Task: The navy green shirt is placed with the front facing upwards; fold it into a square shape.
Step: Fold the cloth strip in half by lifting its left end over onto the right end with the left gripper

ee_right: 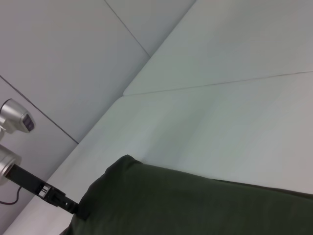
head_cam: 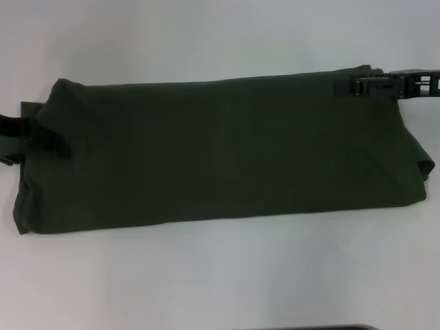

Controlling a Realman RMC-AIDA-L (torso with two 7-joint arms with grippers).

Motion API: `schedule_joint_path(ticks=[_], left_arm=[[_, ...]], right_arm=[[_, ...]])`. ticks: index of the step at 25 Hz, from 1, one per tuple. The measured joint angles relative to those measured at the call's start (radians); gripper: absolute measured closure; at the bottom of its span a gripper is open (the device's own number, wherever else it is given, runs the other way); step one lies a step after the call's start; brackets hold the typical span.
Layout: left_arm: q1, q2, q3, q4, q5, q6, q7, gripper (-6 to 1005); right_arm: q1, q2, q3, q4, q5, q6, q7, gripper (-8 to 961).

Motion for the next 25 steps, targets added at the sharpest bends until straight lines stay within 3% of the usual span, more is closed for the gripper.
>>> schedule_joint_path(ticks=[22, 25], left_arm=[[-0.023, -0.028, 0.051, 0.0, -0.003, -0.004, 0.013, 293], [-0.024, -0.028, 0.055, 0.001, -0.002, 0.004, 0.02, 399]], right_arm=[[0.002, 0.0, 0.0, 0.005, 0.0, 0.003, -0.001, 149], [0.002, -0.001, 0.0, 0.005, 0.0, 0.002, -0.001, 149]])
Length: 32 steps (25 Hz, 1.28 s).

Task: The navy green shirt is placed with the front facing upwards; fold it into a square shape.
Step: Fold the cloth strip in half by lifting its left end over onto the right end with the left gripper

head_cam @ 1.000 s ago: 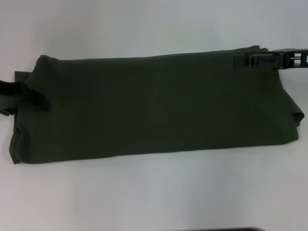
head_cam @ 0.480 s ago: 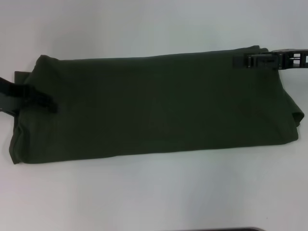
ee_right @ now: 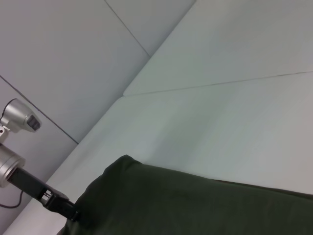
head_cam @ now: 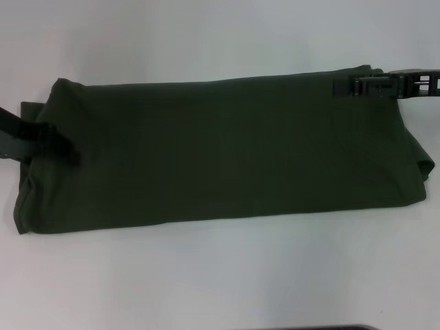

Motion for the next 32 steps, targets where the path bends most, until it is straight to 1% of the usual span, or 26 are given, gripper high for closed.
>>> schedule_joint_path(ticks=[3, 6, 11, 16, 18, 24, 27, 31, 32], left_arm=[[0.0, 0.003, 0.008, 0.003, 0.002, 0.001, -0.001, 504], [0.0, 0.004, 0.01, 0.008, 0.002, 0.006, -0.001, 711], [0.006, -0.002, 0.009, 0.057, -0.002, 0.041, 0.001, 837], [0.009, -0.01, 0.006, 0.078, -0.011, 0.058, 0.002, 963], [0.008, -0.018, 0.006, 0.091, -0.019, 0.075, 0.005, 972], [-0.008, -0.079, 0.006, 0.172, -0.025, 0.125, 0.023, 988], [-0.019, -0.093, 0.005, 0.175, -0.027, 0.127, 0.027, 986], [-0.037, -0.12, 0.016, 0.165, -0.038, 0.121, 0.036, 982], [-0.039, -0.124, 0.019, 0.164, -0.038, 0.119, 0.038, 981]], right_arm=[[0.001, 0.0, 0.0, 0.001, 0.0, 0.001, 0.0, 149], [0.004, -0.001, 0.0, 0.001, 0.0, -0.001, 0.0, 149], [0.006, -0.001, 0.0, 0.002, 0.0, 0.0, 0.004, 149], [0.006, -0.001, 0.0, 0.001, 0.0, 0.003, 0.008, 149], [0.006, -0.001, 0.0, 0.001, 0.0, 0.005, 0.008, 149], [0.007, -0.001, 0.001, 0.0, 0.0, 0.007, 0.01, 151], [0.007, -0.001, 0.002, -0.001, 0.0, 0.007, 0.01, 151], [0.009, -0.001, 0.002, -0.003, 0.001, 0.008, 0.012, 151], [0.009, -0.001, 0.002, -0.003, 0.001, 0.009, 0.012, 151]])
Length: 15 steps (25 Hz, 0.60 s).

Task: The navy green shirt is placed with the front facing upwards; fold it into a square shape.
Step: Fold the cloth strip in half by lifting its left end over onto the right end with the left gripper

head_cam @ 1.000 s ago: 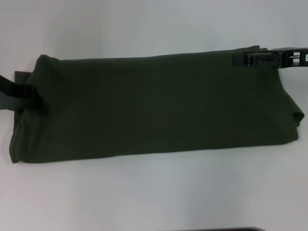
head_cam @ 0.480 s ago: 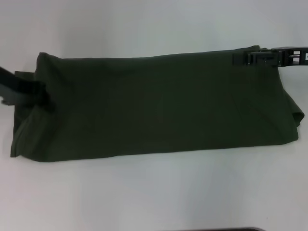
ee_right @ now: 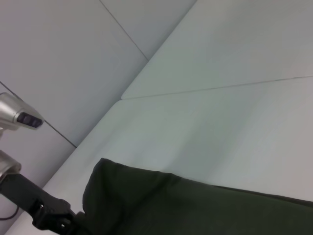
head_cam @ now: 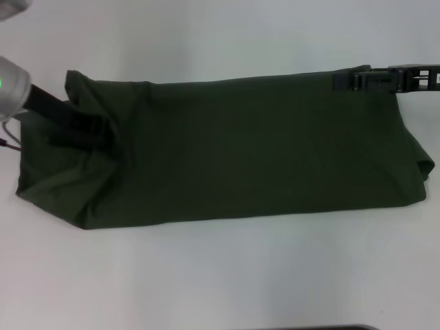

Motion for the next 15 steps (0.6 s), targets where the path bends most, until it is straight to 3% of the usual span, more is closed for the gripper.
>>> schedule_joint_path(ticks=[3, 7, 11, 15], left_arm=[[-0.01, -0.014, 0.005, -0.01, 0.0, -0.009, 0.008, 978], [-0.014, -0.013, 0.005, -0.02, 0.002, -0.012, 0.011, 975], [-0.003, 0.012, 0.0, -0.015, 0.01, -0.013, 0.001, 971], [0.016, 0.066, -0.015, -0.014, 0.003, -0.015, -0.018, 967]], right_arm=[[0.001, 0.0, 0.0, 0.0, 0.0, 0.001, 0.001, 151], [0.003, 0.0, 0.0, -0.001, 0.0, 0.001, 0.006, 151], [0.003, 0.0, 0.0, -0.002, 0.0, 0.002, 0.007, 151], [0.003, 0.0, 0.0, -0.002, 0.0, 0.002, 0.007, 151]])
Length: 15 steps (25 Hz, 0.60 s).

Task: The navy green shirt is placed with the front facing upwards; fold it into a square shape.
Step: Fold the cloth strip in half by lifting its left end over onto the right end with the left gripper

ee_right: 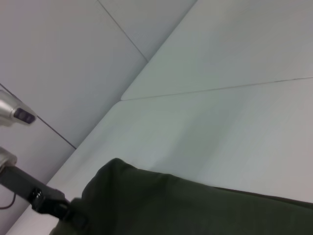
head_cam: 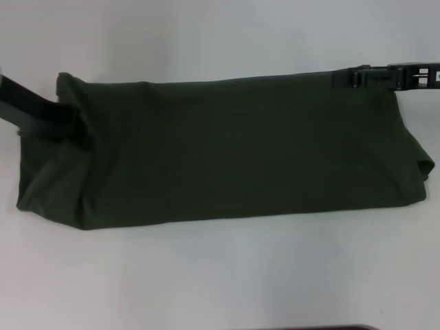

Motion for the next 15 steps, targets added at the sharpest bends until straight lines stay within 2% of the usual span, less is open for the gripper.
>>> schedule_joint_path(ticks=[4, 7, 15], left_arm=[[0.02, 0.033, -0.006, -0.004, 0.009, -0.024, -0.01, 964], [0.032, 0.042, -0.006, -0.01, 0.014, -0.034, -0.018, 961], [0.046, 0.041, -0.005, 0.003, 0.012, -0.026, -0.02, 954]], right_arm=[[0.0, 0.0, 0.0, 0.0, 0.0, 0.0, 0.0, 151], [0.0, 0.0, 0.0, 0.0, 0.0, 0.0, 0.0, 151], [0.007, 0.0, 0.0, 0.0, 0.0, 0.0, 0.001, 151]])
